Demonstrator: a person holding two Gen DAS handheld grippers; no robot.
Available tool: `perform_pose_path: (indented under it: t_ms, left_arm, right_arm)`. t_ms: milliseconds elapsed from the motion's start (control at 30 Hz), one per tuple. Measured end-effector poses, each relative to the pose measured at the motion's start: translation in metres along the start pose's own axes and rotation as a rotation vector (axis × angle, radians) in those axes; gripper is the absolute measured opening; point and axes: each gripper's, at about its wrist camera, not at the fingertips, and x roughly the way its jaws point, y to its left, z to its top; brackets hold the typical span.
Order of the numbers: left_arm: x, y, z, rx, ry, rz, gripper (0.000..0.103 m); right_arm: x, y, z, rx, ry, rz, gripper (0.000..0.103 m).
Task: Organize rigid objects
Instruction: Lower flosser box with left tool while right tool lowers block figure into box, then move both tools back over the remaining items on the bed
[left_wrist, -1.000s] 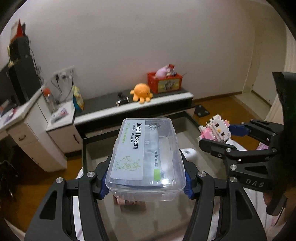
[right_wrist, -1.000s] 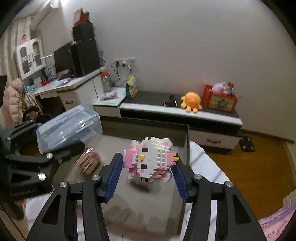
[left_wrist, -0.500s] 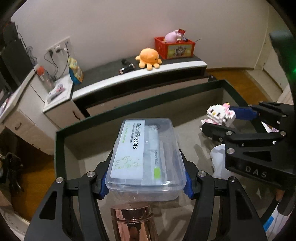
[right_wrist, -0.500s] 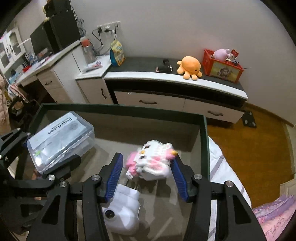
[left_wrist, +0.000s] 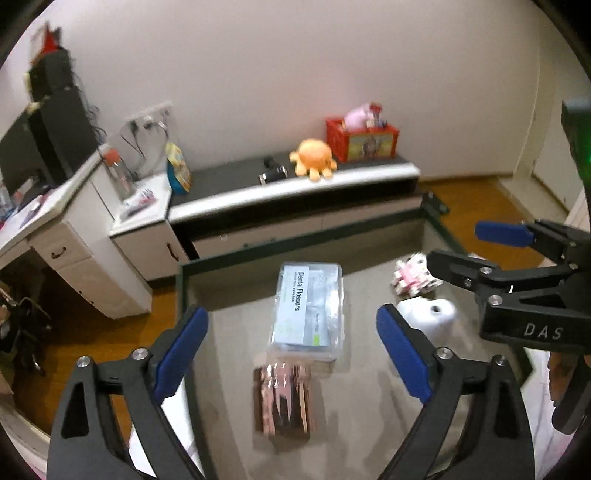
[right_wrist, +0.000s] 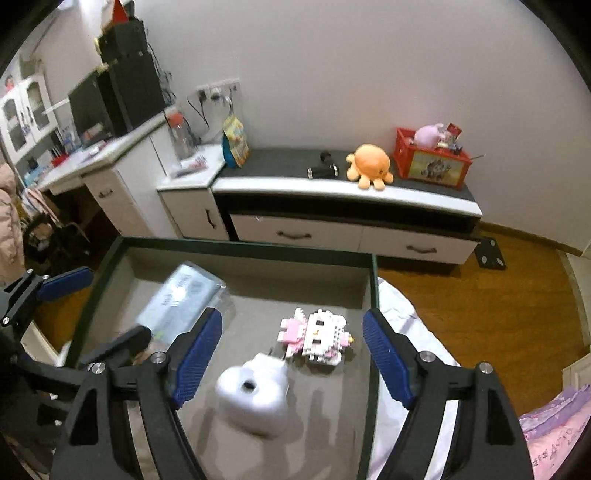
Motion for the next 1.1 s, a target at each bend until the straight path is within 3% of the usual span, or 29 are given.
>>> perform_pose_path:
  t_ms: [167, 367, 467, 500, 533, 600, 733, 833, 1100]
  left_arm:
    - [-0.068, -0.001, -0.021, -0.028, -0.118, 0.014, 0.101]
    - [-0.144, -0.009, -0.069, -0.049, -0.246, 0.058, 0.103]
    - [-0.178, -0.013, -0.097, -0.076, -0.311, 0.076, 0.103]
    - [-0.19, -0.017, -0.109, -0.084, -0.33, 0.09, 0.103]
    - [-0.197, -0.019, -0.118, -0.088, -0.34, 0.1, 0.103]
    - [-0.215, -0.029, -0.139, -0.08, -0.367, 0.113, 0.103]
    - [-0.241, -0.046, -0.177, -0.083, -0.405, 0.126, 0.103]
    - [-0.25, -0.053, -0.197, -0.107, -0.398, 0.084, 0.103]
    - [-0.271, -0.073, -0.233, -0.106, -0.451, 0.138, 0.103]
  right_arm:
    - [-0.053, 0.009, -0.019, -0.014, -0.073, 0.026, 0.082]
    - [-0.115, 0.02, -0.063, -0.017, -0.154, 0.056, 0.083]
    - [-0.148, 0.03, -0.094, -0.027, -0.211, 0.066, 0.09]
    - [-0.157, 0.034, -0.105, -0.034, -0.229, 0.066, 0.1]
    - [-0.166, 0.038, -0.115, -0.044, -0.245, 0.056, 0.103]
    - [-0.182, 0.042, -0.136, -0.061, -0.276, 0.038, 0.103]
    - [-0.209, 0.048, -0.175, -0.061, -0.326, 0.038, 0.103]
    - [-0.227, 0.051, -0.205, -0.05, -0.387, 0.017, 0.103]
    - [-0.258, 0.053, -0.259, -0.015, -0.457, -0.05, 0.103]
